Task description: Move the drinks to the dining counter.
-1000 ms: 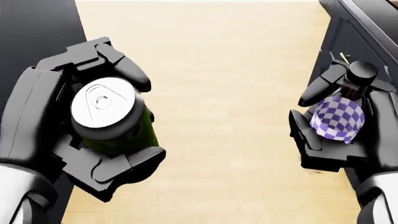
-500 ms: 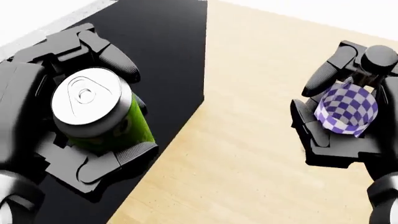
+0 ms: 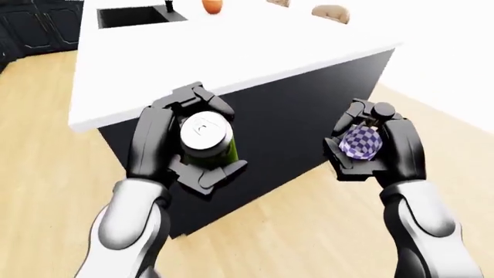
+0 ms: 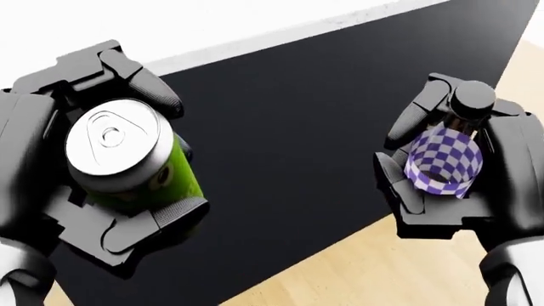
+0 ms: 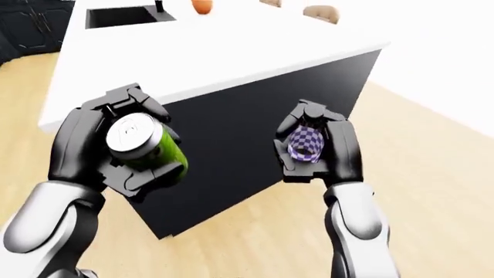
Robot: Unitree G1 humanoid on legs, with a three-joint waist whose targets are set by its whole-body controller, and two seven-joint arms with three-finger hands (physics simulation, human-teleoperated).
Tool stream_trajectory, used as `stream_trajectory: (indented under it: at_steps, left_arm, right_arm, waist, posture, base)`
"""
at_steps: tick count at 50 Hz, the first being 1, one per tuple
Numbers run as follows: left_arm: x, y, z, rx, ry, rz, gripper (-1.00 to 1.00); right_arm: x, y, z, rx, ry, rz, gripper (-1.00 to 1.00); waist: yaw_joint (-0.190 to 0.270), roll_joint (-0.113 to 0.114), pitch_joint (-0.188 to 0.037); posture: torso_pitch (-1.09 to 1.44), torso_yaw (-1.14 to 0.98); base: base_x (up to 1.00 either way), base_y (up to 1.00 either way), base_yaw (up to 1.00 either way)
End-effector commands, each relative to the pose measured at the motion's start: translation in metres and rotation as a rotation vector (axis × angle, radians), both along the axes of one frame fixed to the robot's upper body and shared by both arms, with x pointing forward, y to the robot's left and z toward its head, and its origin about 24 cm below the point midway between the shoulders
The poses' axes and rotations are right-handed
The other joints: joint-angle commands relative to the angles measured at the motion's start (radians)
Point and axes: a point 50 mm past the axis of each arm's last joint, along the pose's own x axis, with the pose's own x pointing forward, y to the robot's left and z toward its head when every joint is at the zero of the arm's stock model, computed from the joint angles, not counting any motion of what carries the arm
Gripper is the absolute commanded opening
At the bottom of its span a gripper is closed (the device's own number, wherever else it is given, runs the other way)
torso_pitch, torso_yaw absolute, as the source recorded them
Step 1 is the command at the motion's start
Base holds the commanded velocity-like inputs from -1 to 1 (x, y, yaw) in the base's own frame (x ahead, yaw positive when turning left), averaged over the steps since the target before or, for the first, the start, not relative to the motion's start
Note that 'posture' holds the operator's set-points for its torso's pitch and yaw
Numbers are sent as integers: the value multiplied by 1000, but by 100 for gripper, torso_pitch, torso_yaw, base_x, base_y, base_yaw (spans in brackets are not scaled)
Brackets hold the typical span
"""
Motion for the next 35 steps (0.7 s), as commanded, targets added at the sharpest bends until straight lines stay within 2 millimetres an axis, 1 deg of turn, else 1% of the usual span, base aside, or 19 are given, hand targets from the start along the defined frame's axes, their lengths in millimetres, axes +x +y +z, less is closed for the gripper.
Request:
stream_trajectory:
  at_steps: [1,3,4,5,6,7,10,14,17,18,19,20,21,24,25,29,33,34,35]
  left_arm:
    - [-4,-2,10,-5,-80,-21,-100]
    - [-4,-2,11,-5,-77,-18,-100]
    - [-4,-2,11,-2,-79,-19,-100]
    - [-4,-2,11,-1,-79,-20,-100]
    - [-4,-3,11,0,-78,-21,-100]
    - [-4,-3,10,0,-77,-22,-100]
    - [-3,-2,11,-9,-70,-30,-100]
    - [-3,-1,10,-8,-68,-24,-100]
    - [-3,-1,10,-7,-69,-25,-100]
    - [-3,-1,10,-7,-69,-24,-100]
    - [-3,-1,10,-7,-69,-24,-100]
    - [-3,-1,9,-8,-68,-24,-100]
    - [-4,-1,9,-7,-69,-25,-100]
    - [-3,0,9,-8,-68,-21,-100]
    - [-3,0,9,-8,-68,-21,-100]
    - [-1,-1,13,-3,-73,-21,-100]
    - [2,-5,23,8,-81,-26,-100]
    - [3,-6,24,10,-83,-27,-100]
    - [3,-6,26,12,-85,-28,-100]
  right_arm:
    - [-3,0,8,-12,-67,-6,-100]
    - [-2,0,6,-10,-64,-7,-100]
    - [-2,0,6,-11,-62,-7,-100]
    - [-1,0,6,-11,-61,-8,-100]
    - [-1,1,6,-11,-60,-8,-100]
    - [-1,2,5,-11,-58,-6,-100]
    - [0,3,5,-12,-56,-4,-100]
    - [0,3,5,-13,-57,-4,-100]
    - [-1,4,5,-14,-59,-1,-100]
    - [-1,4,6,-14,-60,-1,-100]
    - [-1,5,6,-14,-62,0,-100]
    - [-1,5,6,-16,-63,-2,-100]
    - [-2,5,6,-14,-63,0,-100]
    - [-1,4,6,-8,-59,-2,-100]
    - [-1,5,6,-11,-45,2,-100]
    - [0,2,7,7,-35,-19,-100]
    - [-3,-2,20,22,-48,-37,-100]
    - [-3,-4,22,23,-51,-42,-100]
    - [-3,-4,23,21,-52,-45,-100]
  waist:
    - [-8,1,-9]
    - [-13,-37,-5]
    - [-16,-73,-21]
    - [-17,-73,-41]
    - [-26,-55,-11]
    - [-20,-59,-7]
    - [-19,-36,-25]
    - [-27,9,-15]
    - [-32,54,-19]
    - [-31,76,-23]
    - [-28,112,-37]
    - [-24,111,-49]
    - [-16,97,-29]
    - [2,61,-34]
    - [-26,44,-18]
    - [-21,24,2]
    - [-6,-36,-18]
    - [-14,-4,-9]
    - [-15,-4,-15]
  posture:
    - [0,0]
    - [0,0]
    - [0,0]
    - [0,0]
    - [0,0]
    - [0,0]
    - [0,0]
    - [0,0]
    - [0,0]
    - [0,0]
    - [0,0]
    - [0,0]
    - [0,0]
    - [0,0]
    - [0,0]
    - [0,0]
    - [0,0]
    - [0,0]
    - [0,0]
  base:
    - [2,0,100]
    - [2,0,100]
    - [2,0,100]
    - [2,0,100]
    - [2,0,100]
    - [2,0,100]
    - [2,0,100]
    - [2,0,100]
    - [1,0,100]
    - [2,0,100]
    - [2,0,100]
    - [2,0,100]
    - [2,0,100]
    - [2,0,100]
    - [0,0,0]
    - [0,0,0]
    - [0,0,0]
    - [0,0,0]
    - [0,0,0]
